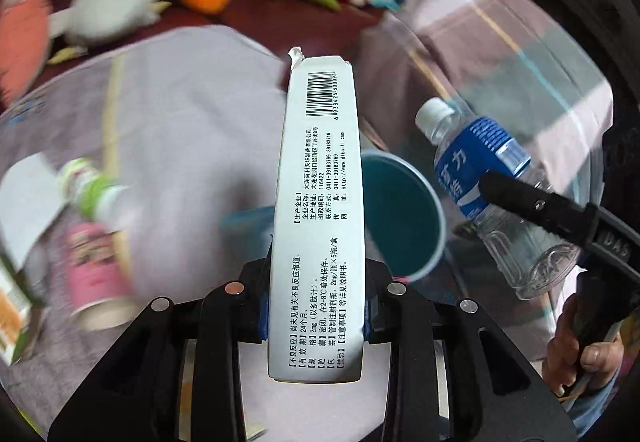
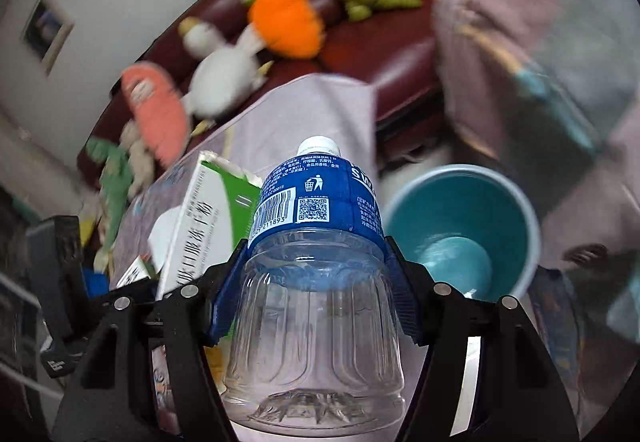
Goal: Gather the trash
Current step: 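Carry both items to the teal bin and open both tools to drop them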
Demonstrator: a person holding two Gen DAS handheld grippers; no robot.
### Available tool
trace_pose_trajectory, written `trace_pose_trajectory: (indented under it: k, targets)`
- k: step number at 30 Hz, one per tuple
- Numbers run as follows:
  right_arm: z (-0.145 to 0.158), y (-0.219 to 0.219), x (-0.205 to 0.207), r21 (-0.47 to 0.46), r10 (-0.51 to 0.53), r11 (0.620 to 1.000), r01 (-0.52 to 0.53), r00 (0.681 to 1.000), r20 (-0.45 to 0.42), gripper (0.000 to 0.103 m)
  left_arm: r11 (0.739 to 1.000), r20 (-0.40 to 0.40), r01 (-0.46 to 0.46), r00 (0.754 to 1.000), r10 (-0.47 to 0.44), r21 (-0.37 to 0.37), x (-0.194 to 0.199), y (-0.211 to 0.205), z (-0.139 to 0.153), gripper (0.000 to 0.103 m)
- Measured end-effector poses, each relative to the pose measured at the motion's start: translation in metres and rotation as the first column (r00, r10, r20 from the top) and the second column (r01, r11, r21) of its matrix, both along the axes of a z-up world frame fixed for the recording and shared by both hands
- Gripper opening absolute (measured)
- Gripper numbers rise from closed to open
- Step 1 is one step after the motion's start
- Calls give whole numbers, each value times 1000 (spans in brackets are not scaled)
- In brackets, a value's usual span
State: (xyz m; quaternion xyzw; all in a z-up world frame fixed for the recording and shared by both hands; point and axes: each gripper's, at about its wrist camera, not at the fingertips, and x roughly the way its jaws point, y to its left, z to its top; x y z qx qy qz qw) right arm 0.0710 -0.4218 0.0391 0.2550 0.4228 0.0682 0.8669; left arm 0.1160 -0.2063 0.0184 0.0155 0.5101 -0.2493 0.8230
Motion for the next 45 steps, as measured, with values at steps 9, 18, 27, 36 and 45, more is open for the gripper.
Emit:
trace_pose_trajectory:
  k: [9, 18, 27, 36, 45]
  targets:
    - [-36, -83, -9, 38, -132, 990, 134, 990, -54, 62, 991, -105, 122, 988, -116, 56, 23, -109, -52, 33]
    - [-62, -110, -1, 39, -160, 985, 166, 980, -119, 62, 990, -146, 103, 985, -88, 98, 46, -139, -90, 53]
    - [-77, -102, 18, 26, -127, 991, 133, 978, -164, 62, 994, -128, 62, 991, -50, 89, 50, -121, -86, 60]
    - [-97, -86, 41, -5, -109, 994, 111, 966, -233, 65, 999, -80, 6, 997, -2, 46, 47, -91, -66, 77]
    - [-89, -68, 48, -50, -95, 995, 85, 964, -247, 73, 1000, -67, 8, 998, -8, -13, 34, -72, -48, 80]
